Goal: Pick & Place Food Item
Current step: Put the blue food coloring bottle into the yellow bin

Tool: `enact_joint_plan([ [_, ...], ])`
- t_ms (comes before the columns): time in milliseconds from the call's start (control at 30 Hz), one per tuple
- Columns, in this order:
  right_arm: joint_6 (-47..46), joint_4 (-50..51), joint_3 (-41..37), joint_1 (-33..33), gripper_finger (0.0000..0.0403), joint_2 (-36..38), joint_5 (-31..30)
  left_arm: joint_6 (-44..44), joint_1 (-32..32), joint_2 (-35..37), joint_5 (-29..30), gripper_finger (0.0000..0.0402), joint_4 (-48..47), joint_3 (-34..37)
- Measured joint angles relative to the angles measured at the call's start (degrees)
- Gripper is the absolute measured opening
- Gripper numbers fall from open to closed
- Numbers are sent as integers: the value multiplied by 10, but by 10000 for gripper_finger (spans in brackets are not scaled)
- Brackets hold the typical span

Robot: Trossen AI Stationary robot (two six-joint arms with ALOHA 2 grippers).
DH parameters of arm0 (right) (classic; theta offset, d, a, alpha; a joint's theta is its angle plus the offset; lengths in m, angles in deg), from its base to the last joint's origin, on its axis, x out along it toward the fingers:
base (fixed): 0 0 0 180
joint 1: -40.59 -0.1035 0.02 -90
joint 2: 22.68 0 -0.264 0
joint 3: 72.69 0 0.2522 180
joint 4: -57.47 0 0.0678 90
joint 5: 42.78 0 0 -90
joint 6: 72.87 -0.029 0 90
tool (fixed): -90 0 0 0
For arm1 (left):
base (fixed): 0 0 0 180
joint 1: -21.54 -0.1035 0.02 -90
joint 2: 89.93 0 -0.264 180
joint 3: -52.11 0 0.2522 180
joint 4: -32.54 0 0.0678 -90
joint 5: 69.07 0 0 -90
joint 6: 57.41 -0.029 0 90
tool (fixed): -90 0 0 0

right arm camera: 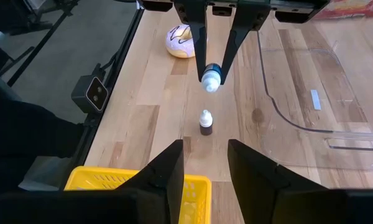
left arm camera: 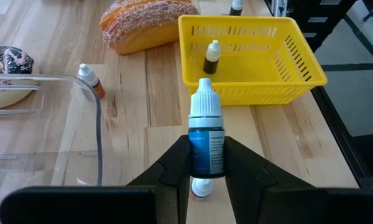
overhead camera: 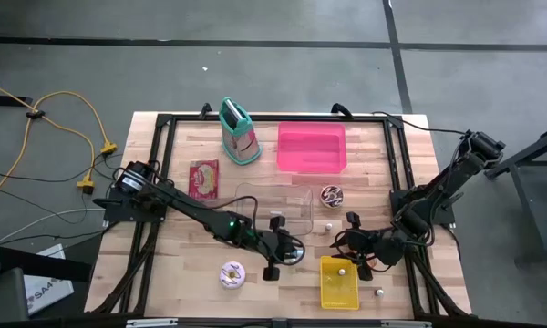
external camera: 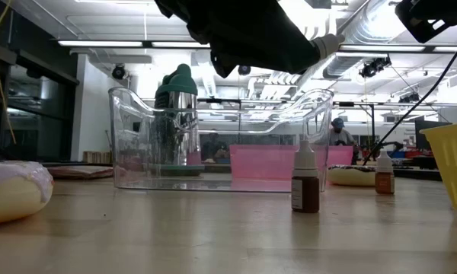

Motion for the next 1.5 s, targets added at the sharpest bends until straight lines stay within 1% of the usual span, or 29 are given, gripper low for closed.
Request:
enact_joint_plan([
  [233, 0, -24, 0, 0, 114, 0, -7, 0, 0, 0, 0, 74, 0, 0],
  [400, 0, -50, 0, 0, 114, 0, 17, -2, -3, 0, 0, 74, 6, 0],
  [600, 0, -68, 0, 0, 114, 0, 28, -15, -20, 0, 0, 74, 31, 0],
  [667, 0, -68, 0, 0, 114, 0, 22, -26, -25, 0, 1, 74, 39, 0],
  [767, 1, -67, 0, 2, 114, 0, -6, -29, -34, 0, 1, 74, 49, 0],
  [867, 1, -67, 0, 14, 114, 0, -34, -30, -39, 0, 0, 74, 49, 0],
  [967, 1, -67, 0, 31, 114, 0, -47, -30, -40, 0, 0, 74, 49, 0],
  [1167, 1, -64, 0, 65, 114, -10, -46, -49, -40, 0, 0, 74, 63, 0],
  [1367, 5, -65, 0, 71, 114, -30, -27, -52, -40, 0, 0, 74, 86, 0],
  [1500, 10, -67, 0, 71, 114, -42, -27, -54, -42, 0, 0, 74, 88, 0],
])
